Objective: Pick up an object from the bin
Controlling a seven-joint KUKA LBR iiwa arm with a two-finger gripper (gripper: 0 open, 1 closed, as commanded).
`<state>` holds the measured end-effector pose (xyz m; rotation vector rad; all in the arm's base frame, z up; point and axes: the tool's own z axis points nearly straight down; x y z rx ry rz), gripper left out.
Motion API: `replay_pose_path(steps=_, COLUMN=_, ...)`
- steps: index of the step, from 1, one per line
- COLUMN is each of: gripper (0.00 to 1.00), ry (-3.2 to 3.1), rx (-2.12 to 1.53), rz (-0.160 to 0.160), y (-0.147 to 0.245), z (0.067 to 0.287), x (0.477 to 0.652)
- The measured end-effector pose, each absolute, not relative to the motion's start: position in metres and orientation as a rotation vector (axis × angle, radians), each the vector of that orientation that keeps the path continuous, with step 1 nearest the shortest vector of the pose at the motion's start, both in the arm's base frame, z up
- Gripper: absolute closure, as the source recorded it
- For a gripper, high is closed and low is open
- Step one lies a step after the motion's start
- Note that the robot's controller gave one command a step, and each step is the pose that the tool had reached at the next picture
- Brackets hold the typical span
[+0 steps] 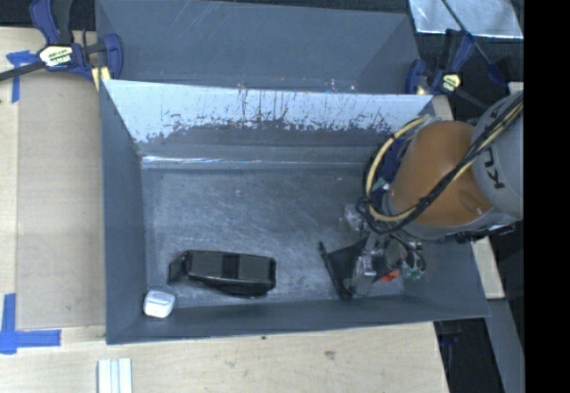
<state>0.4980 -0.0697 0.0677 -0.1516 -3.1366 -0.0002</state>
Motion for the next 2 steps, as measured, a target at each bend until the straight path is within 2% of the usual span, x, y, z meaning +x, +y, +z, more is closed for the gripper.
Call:
replay_pose_path(steps=1, gripper=1.00, ry=-3.144, rx=-0.148, rz=0.001, y=-0.070, z=0.071, x=0.500)
replay_pose_path(steps=2, gripper=1.00, ry=-3.152, rx=-0.132, rz=0.000, y=-0.042, z=0.234, x=0.524)
